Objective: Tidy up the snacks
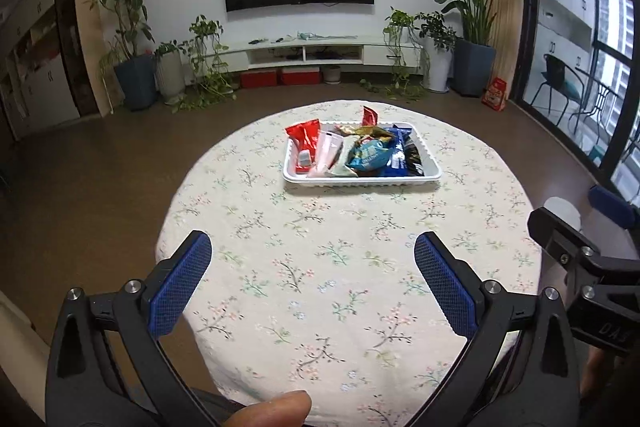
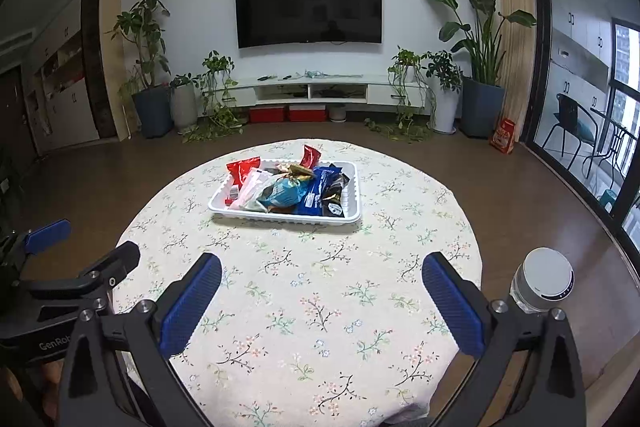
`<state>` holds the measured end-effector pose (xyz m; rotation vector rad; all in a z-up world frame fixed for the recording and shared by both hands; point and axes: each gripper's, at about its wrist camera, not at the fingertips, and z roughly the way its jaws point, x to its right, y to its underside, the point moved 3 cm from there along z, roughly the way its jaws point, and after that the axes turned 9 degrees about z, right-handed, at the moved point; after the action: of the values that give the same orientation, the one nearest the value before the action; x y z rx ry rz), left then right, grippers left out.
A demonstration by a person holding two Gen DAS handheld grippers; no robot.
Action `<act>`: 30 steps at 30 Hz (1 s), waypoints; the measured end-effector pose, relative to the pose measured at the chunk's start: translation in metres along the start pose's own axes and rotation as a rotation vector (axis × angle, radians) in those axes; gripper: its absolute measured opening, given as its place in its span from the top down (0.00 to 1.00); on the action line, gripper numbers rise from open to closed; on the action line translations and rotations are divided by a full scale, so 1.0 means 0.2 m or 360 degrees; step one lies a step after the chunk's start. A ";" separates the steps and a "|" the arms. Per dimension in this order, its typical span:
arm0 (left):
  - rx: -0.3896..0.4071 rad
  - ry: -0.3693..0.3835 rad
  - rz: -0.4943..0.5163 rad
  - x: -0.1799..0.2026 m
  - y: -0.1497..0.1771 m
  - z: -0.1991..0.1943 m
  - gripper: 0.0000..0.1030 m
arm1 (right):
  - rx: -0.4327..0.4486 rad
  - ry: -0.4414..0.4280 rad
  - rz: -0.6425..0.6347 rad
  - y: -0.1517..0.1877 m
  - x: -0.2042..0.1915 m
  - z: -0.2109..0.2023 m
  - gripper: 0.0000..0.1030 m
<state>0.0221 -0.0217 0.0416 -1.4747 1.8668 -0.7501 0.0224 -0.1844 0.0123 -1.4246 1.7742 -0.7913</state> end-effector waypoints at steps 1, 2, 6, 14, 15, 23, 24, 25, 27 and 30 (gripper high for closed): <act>-0.0003 0.0003 -0.0005 0.00 -0.01 0.01 0.00 | -0.0004 0.0009 0.0001 0.00 0.00 0.00 0.00; -0.0009 0.0007 -0.0012 0.00 0.00 0.01 0.00 | -0.0007 0.0013 0.0001 0.00 0.01 0.00 0.00; -0.0018 0.0000 -0.0042 -0.02 0.00 0.02 0.00 | -0.0039 0.0043 0.0010 0.01 0.02 0.01 0.00; -0.0033 -0.0025 -0.0059 -0.04 0.00 0.02 0.00 | -0.0039 0.0051 0.0006 0.03 0.00 0.00 0.00; -0.0032 -0.0020 -0.0065 -0.04 0.00 0.02 0.00 | -0.0040 0.0050 0.0003 0.03 0.00 0.00 0.00; -0.0031 -0.0013 -0.0061 -0.04 0.01 0.01 0.00 | -0.0048 0.0049 0.0000 0.03 0.00 0.00 0.00; -0.0034 -0.0015 -0.0059 -0.04 0.02 0.01 0.00 | -0.0051 0.0051 -0.0003 0.04 0.00 0.00 0.00; -0.0036 -0.0015 -0.0058 -0.04 0.02 0.01 0.00 | -0.0053 0.0052 -0.0005 0.04 0.00 0.00 0.00; -0.0039 -0.0008 -0.0061 -0.05 0.02 0.01 0.00 | -0.0054 0.0053 -0.0006 0.04 0.00 0.01 0.00; -0.0041 -0.0003 -0.0066 -0.05 0.02 0.02 0.00 | -0.0062 0.0053 -0.0005 0.05 -0.01 0.01 0.00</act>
<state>0.0238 -0.0112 0.0376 -1.5342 1.8560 -0.7465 0.0182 -0.1812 0.0029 -1.4476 1.8218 -0.7902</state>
